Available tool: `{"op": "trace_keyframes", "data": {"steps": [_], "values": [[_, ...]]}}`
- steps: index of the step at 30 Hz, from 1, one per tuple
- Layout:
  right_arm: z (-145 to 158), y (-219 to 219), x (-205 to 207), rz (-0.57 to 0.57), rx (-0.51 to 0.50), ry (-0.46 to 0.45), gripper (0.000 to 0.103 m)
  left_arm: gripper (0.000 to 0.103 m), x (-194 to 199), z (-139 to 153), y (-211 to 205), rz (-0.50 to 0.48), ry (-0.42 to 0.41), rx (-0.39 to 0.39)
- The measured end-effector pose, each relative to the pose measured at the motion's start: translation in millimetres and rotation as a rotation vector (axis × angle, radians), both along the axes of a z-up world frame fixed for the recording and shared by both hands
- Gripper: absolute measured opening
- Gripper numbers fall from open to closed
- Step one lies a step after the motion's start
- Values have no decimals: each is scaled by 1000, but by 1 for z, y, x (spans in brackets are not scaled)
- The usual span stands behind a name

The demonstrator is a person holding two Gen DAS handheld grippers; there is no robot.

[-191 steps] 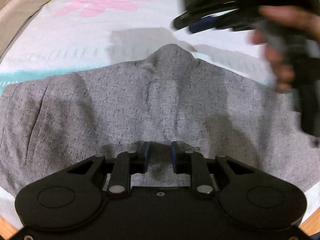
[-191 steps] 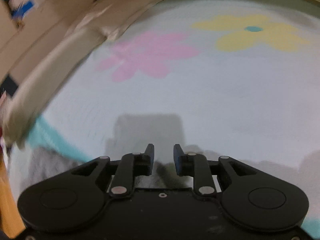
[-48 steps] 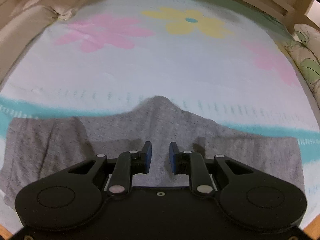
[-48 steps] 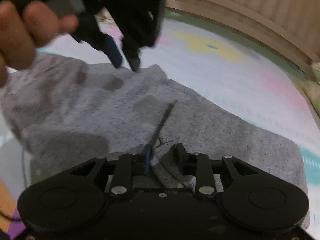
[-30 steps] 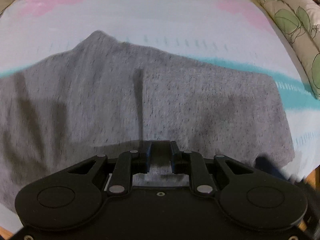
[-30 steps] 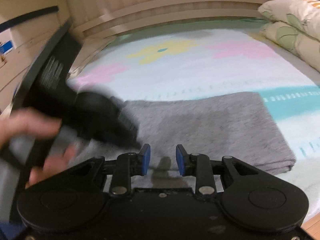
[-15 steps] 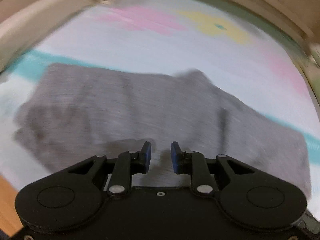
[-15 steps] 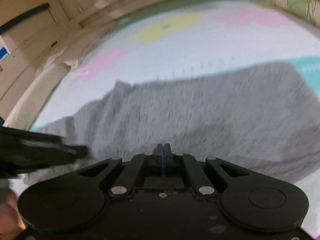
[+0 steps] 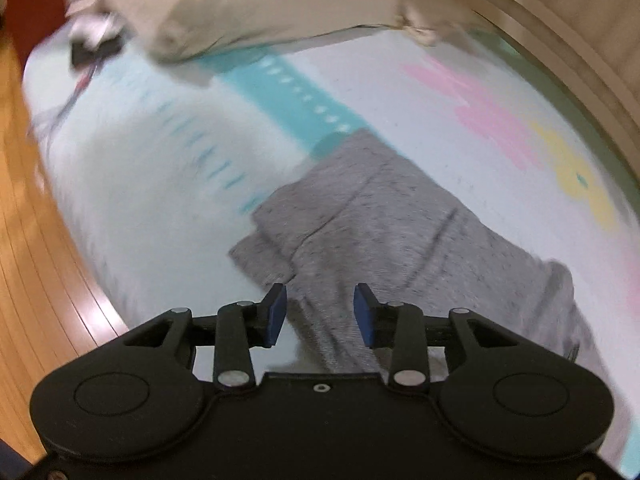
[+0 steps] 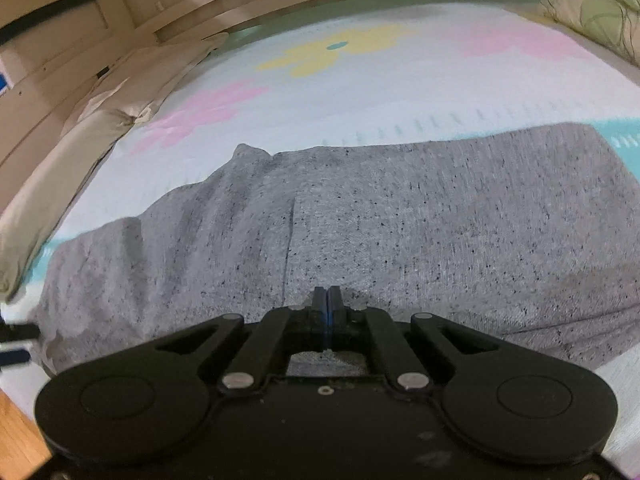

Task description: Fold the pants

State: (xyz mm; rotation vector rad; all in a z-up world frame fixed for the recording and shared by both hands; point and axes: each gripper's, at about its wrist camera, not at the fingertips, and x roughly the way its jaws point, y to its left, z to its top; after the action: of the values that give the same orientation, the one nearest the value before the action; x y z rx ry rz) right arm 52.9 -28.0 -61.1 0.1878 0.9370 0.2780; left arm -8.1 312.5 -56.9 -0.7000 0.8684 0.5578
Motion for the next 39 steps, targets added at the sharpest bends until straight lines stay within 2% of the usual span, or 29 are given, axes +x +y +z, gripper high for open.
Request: {"op": "trace_keyframes", "data": {"steps": [4, 11, 13, 19, 20, 22, 25, 28, 31, 35, 39], "values": [[-2, -2, 3, -1, 8, 8, 2, 55, -5, -19, 6, 57, -1, -100], [-2, 5, 1, 41, -54, -20, 3, 72, 0, -26, 7, 82, -79, -117], [-3, 9, 0, 52, -79, -34, 3, 80, 3, -27, 11, 98, -110, -122], [-4, 18, -5, 87, -142, -72, 3, 82, 7, -32, 23, 164, -190, -168], [-3, 19, -5, 91, -147, -76, 3, 81, 6, -33, 25, 182, -202, -186], [-3, 18, -6, 100, -150, -85, 3, 52, 2, -32, 28, 202, -212, -199], [-1, 13, -7, 104, -128, -89, 4, 38, -3, -30, 30, 175, -234, -234], [6, 7, -12, 82, -78, -123, 4, 35, -5, -16, 22, 134, -257, -184], [10, 11, -17, 127, -62, -146, 4, 34, -6, 4, 10, 73, -291, -123], [0, 18, -20, 173, -71, -89, 4, 33, -8, 31, -4, 1, -346, -93], [0, 17, -22, 190, -70, -87, 4, 31, -7, 59, -30, -96, -399, -40]]}}
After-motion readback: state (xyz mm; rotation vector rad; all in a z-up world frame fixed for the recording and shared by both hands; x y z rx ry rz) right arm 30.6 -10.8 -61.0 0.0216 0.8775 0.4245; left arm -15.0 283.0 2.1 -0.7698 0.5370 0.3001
